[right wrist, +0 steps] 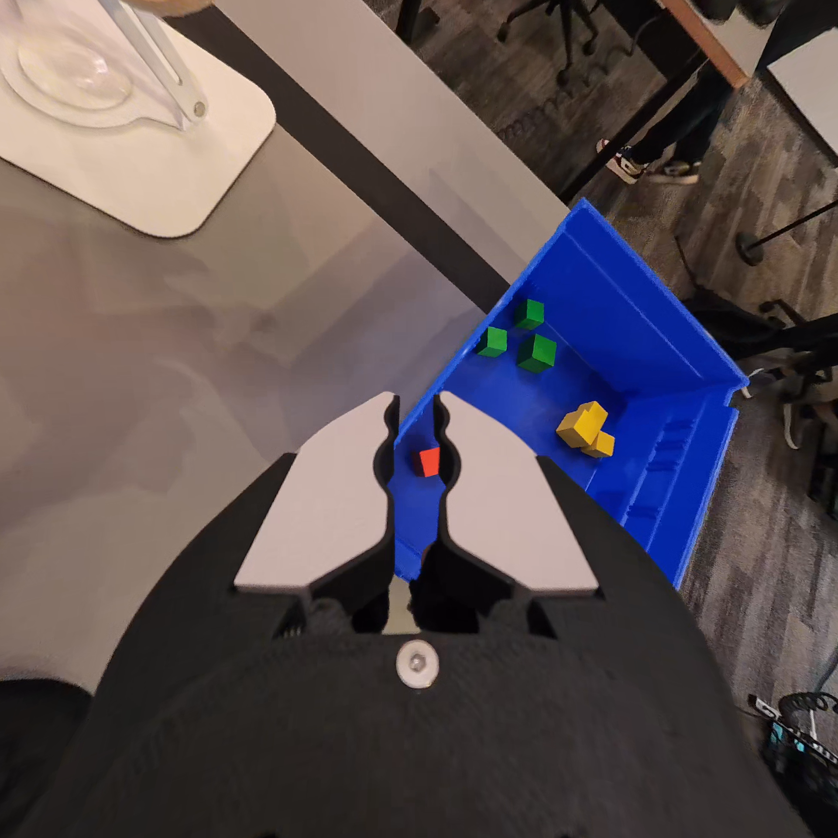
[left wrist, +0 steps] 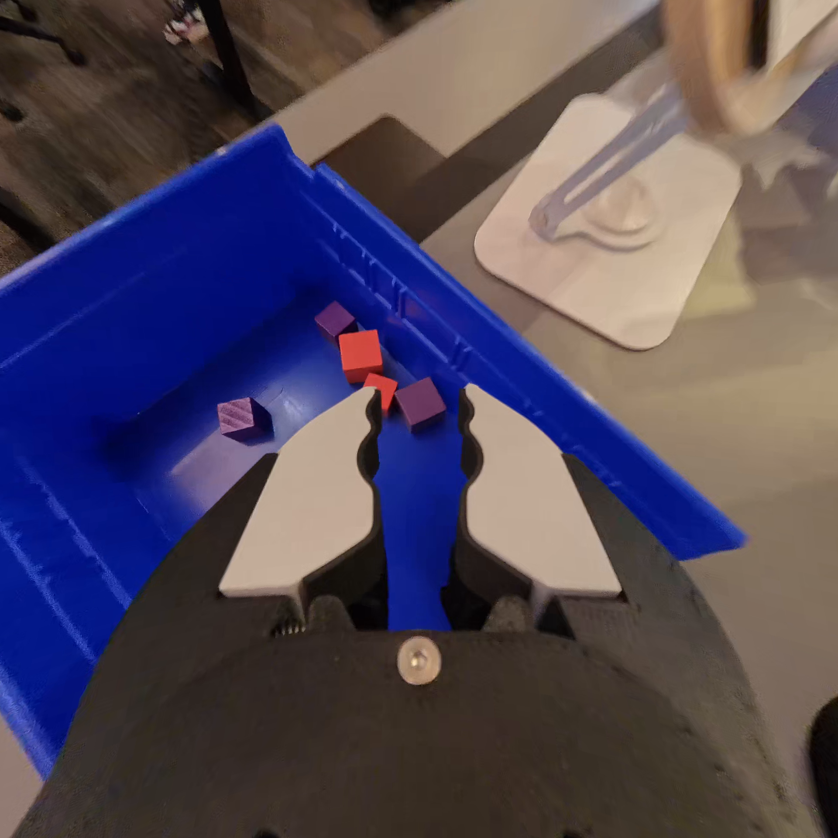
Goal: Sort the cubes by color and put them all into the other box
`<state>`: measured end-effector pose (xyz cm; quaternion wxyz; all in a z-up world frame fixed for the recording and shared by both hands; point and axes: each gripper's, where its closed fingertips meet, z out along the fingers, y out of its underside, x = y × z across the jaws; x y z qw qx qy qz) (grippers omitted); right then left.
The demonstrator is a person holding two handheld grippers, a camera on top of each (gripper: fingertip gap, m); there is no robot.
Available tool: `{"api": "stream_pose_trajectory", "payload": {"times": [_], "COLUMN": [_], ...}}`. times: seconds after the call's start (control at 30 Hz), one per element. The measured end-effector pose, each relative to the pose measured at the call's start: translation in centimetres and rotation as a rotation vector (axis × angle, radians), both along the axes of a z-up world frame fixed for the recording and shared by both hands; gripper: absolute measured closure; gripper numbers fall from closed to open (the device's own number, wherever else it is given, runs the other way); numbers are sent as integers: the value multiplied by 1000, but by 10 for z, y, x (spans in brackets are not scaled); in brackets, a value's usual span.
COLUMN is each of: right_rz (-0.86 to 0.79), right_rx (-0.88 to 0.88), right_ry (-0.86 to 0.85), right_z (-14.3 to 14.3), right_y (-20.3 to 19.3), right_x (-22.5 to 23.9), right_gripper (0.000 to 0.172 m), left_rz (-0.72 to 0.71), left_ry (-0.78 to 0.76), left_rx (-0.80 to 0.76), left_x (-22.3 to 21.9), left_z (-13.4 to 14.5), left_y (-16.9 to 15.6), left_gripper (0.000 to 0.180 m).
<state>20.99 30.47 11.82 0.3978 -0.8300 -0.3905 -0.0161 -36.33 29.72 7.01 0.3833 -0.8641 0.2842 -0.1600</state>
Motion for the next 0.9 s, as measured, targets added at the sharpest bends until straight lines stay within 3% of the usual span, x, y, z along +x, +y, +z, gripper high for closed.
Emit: {"api": "stream_pose_trajectory", "payload": {"times": [0.3,0.67,0.9], "right_rz": [50,89,108], "right_rx": [37,37,46], "right_ry": [24,33,60], "right_z": [23,23,24], "right_y": [-2,-6,-6], "right_x": [-30,-47,-55], "right_gripper": [159,159,160], "left_rz": [-157,-217,-259], "left_ry": [224,268,295], "left_rx": [-131,-147,-172], "left_x": [-5,-14,-6], "left_z": [-70,-73,-93], "left_y": [28,37,36], "left_gripper": [148,152,156]}}
